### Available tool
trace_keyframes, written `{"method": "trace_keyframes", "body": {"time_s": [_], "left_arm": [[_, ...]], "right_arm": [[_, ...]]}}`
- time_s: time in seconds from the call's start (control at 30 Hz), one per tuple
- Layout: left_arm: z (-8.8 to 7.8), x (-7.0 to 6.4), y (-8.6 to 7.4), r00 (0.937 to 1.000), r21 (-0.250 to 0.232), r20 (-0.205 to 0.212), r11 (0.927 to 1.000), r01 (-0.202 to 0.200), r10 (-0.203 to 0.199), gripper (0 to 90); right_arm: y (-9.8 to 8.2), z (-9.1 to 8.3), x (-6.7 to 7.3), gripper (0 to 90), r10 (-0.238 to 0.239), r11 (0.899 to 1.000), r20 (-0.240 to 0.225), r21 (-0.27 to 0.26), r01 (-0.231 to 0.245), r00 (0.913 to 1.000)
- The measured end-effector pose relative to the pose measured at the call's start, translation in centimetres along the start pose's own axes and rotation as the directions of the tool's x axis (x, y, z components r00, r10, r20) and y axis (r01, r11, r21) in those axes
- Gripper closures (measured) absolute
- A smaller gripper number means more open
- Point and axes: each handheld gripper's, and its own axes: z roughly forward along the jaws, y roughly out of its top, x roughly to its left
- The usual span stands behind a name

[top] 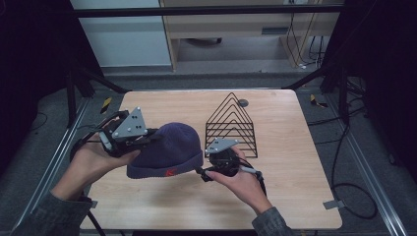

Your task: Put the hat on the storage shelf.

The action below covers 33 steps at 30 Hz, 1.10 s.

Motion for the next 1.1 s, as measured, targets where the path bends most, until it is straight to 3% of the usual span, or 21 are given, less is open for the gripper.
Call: {"method": "trace_keyframes", "body": {"time_s": [0.2, 0.23, 0.33, 0.37, 0.47, 0.53, 0.57, 0.67, 0.87, 0.9, 0.93, 0.97, 1.03, 1.1], "left_arm": [[0.3, 0.4, -0.2, 0.9998, -0.010, 0.022, 0.9999, 0.000, 0.000, 80.8], [0.4, 0.6, -0.2, 0.9996, -0.018, 0.028, 0.9998, -0.004, 0.004, 80.8], [0.6, 0.8, -0.3, 0.9996, -0.026, 0.028, 0.9996, 0.010, -0.009, 80.8], [0.6, 0.8, -0.3, 0.9996, -0.026, 0.028, 0.9996, 0.010, -0.009, 80.7], [0.8, 1.1, -0.4, 0.9989, -0.039, 0.035, 0.9987, 0.033, -0.032, 80.8], [0.9, 1.1, -0.5, 0.9986, -0.043, 0.034, 0.9982, 0.042, -0.040, 80.7], [1.0, 1.4, -0.5, 0.9976, -0.053, 0.031, 0.9965, 0.064, -0.062, 80.7], [0.9, 1.8, -0.4, 0.9963, -0.061, 0.017, 0.9945, 0.085, -0.084, 80.6], [0.5, 3.0, 0.6, 0.9921, -0.102, -0.006, 0.9871, 0.124, -0.125, 80.2], [0.3, 3.6, 1.4, 0.9889, -0.129, -0.017, 0.9810, 0.145, -0.148, 80.2], [0.3, 3.6, 1.4, 0.9889, -0.129, -0.017, 0.9810, 0.145, -0.148, 80.2], [0.2, 4.0, 1.9, 0.9868, -0.149, -0.019, 0.9764, 0.156, -0.161, 80.2], [0.3, 4.8, 3.0, 0.9820, -0.187, -0.016, 0.9654, 0.182, -0.188, 80.1], [0.5, 5.4, 4.0, 0.9798, -0.205, -0.017, 0.9599, 0.192, -0.199, 80.1]], "right_arm": [[0.3, 0.7, -0.6, 20.8, -0.011, 1.000, -0.032, 0.022, 0.011, 0.9994], [0.4, 1.0, -0.8, 24.7, -0.006, 0.999, -0.066, 0.032, 0.008, 0.9978], [0.3, 1.3, -0.9, 36.0, -0.019, 0.999, -0.095, 0.039, 0.023, 0.9953], [0.3, 1.3, -0.9, 36.0, -0.019, 0.999, -0.095, 0.039, 0.023, 0.9953], [0.3, 1.2, -0.5, 55.2, -0.056, 0.998, -0.120, 0.024, 0.060, 0.9911], [0.4, 1.0, -0.3, 64.5, -0.061, 0.998, -0.125, 0.016, 0.063, 0.9903], [0.5, 0.8, -0.3, 68.4, -0.073, 0.997, -0.126, 0.007, 0.074, 0.9894], [0.6, 0.2, -0.3, 74.2, -0.081, 0.997, -0.118, -0.004, 0.081, 0.9898], [1.7, -2.1, -0.5, 76.1, -0.093, 0.996, -0.086, -0.020, 0.091, 0.9920], [2.3, -3.4, -0.7, 76.6, -0.105, 0.994, -0.057, -0.032, 0.104, 0.9928], [2.3, -3.4, -0.7, 76.6, -0.105, 0.994, -0.057, -0.032, 0.104, 0.9928], [2.7, -4.1, -0.9, 76.7, -0.111, 0.993, -0.043, -0.041, 0.109, 0.9929], [3.7, -6.2, -1.8, 77.1, -0.119, 0.991, 0.001, -0.055, 0.119, 0.9929], [4.3, -7.4, -2.7, 77.3, -0.123, 0.991, 0.033, -0.059, 0.124, 0.9919]]}}
